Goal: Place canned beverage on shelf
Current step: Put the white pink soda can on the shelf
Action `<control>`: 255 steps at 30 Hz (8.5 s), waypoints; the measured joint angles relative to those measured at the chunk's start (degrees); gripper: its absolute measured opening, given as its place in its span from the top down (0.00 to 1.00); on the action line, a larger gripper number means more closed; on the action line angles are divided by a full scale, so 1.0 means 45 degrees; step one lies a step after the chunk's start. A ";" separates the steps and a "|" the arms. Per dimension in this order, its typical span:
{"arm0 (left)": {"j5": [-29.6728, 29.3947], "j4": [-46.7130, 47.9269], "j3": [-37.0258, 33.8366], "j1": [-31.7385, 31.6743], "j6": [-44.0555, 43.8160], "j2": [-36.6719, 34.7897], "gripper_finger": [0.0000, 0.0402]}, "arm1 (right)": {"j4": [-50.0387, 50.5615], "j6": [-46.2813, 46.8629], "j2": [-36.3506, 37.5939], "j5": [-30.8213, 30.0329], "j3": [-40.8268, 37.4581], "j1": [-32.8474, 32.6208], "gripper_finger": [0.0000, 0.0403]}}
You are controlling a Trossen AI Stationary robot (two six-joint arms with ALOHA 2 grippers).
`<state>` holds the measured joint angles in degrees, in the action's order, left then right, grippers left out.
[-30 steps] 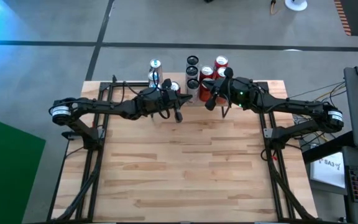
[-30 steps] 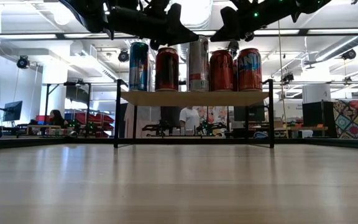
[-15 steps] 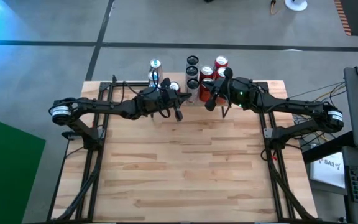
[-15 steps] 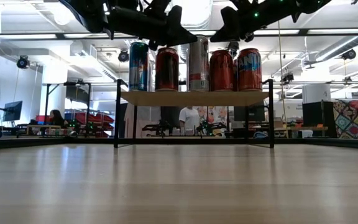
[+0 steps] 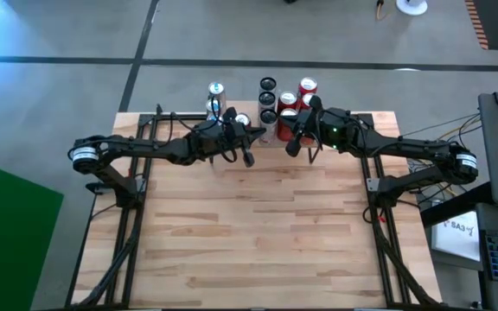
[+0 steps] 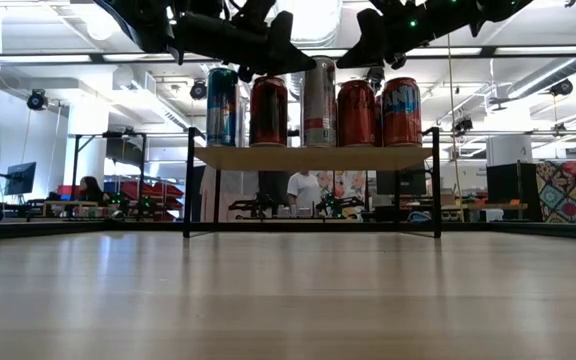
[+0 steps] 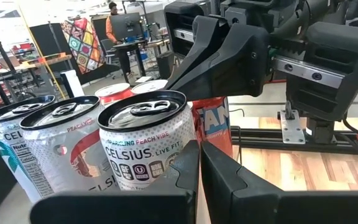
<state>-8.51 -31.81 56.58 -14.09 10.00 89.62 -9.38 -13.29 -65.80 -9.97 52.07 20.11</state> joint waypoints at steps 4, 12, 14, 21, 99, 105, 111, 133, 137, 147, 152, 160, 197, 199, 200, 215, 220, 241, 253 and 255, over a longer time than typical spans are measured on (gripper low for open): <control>0.0000 -0.0010 0.0000 0.0000 0.0000 0.0000 1.00 | 0.0027 0.0052 0.0000 0.0257 0.0000 -0.0027 0.98; 0.0065 -0.0066 0.0000 0.0122 -0.0005 0.0000 1.00 | 0.0051 0.0021 0.0049 -0.0020 0.0000 -0.0027 0.98; 0.0098 -0.0058 0.0000 0.0216 -0.0002 -0.0021 1.00 | 0.0041 -0.0224 0.0103 -0.0438 0.0000 -0.0022 0.98; 0.0107 -0.0103 0.0000 0.0587 0.0602 -0.0625 1.00 | -0.0170 -0.0803 0.0184 -0.0556 0.0013 -0.0001 0.98; -0.0695 -0.1690 -0.0005 -0.0092 0.0612 0.0053 1.00 | 0.0455 -0.0747 -0.0559 -0.0357 0.0889 -0.0085 0.98; -0.0695 -0.1685 -0.0004 -0.0097 0.0612 0.0049 1.00 | 0.0541 -0.0759 -0.0478 -0.0352 0.0879 -0.0089 0.98; -0.0695 -0.1677 -0.0003 -0.0097 0.0613 0.0049 1.00 | 0.0797 -0.0760 -0.0264 -0.0335 0.0874 -0.0118 0.98; -0.0699 -0.1690 -0.0003 -0.0097 0.0520 0.0029 1.00 | 0.1100 -0.0485 -0.0185 0.0559 0.0874 -0.0255 0.98; -0.0699 -0.1685 -0.0002 -0.0097 0.0520 0.0029 1.00 | 0.1209 -0.0478 -0.0095 0.0561 0.0874 -0.0284 0.98; -0.0678 -0.1603 -0.0005 0.0172 0.0645 -0.0209 1.00 | 0.0896 -0.0874 0.0116 0.0443 0.0920 -0.0299 0.98; -0.0656 -0.1127 -0.0001 0.0416 0.0794 -0.0701 1.00 | 0.0886 -0.1227 -0.0309 0.0338 0.1388 -0.0301 0.98; -0.0656 0.0284 -0.0005 0.0564 0.0576 -0.0788 1.00 | 0.1082 -0.1737 -0.0993 -0.0252 0.1927 -0.0299 0.98; -0.1331 0.0209 -0.0005 0.0437 0.0617 -0.0413 1.00 | 0.1936 -0.1559 -0.0917 -0.0362 0.1899 -0.0307 0.98; -0.1334 0.0209 -0.0005 0.0437 0.0617 -0.0413 1.00 | 0.1974 -0.1557 -0.0903 -0.0362 0.1899 -0.0329 0.98; -0.1331 0.0210 -0.0005 0.0437 0.0617 -0.0413 1.00 | 0.1985 -0.1551 -0.0902 -0.0366 0.1899 -0.0333 0.98; -0.1470 0.0079 -0.0005 0.0437 0.0612 -0.0413 1.00 | 0.2052 -0.1390 -0.0855 -0.0365 0.1894 -0.0527 0.98; -0.1797 0.0073 -0.0005 0.0442 0.0578 -0.0413 1.00 | 0.2052 -0.1392 -0.0855 -0.0353 0.1894 -0.0532 0.98; -0.2137 -0.0152 -0.0005 0.0418 0.0632 -0.0483 1.00 | 0.1997 -0.1397 -0.0734 -0.0452 0.1865 -0.0726 0.98; -0.1768 -0.0161 -0.0005 0.0925 0.1683 -0.0641 1.00 | 0.2761 -0.1333 0.0029 0.1865 0.1841 -0.0731 0.98; -0.1768 -0.0165 -0.0005 0.0993 0.1763 -0.0646 1.00 | 0.2823 -0.1067 -0.0017 0.2702 0.1841 -0.0723 0.98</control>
<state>-16.47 -32.56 56.55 -9.62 17.93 86.72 3.33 -18.09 -65.88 2.19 60.36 16.85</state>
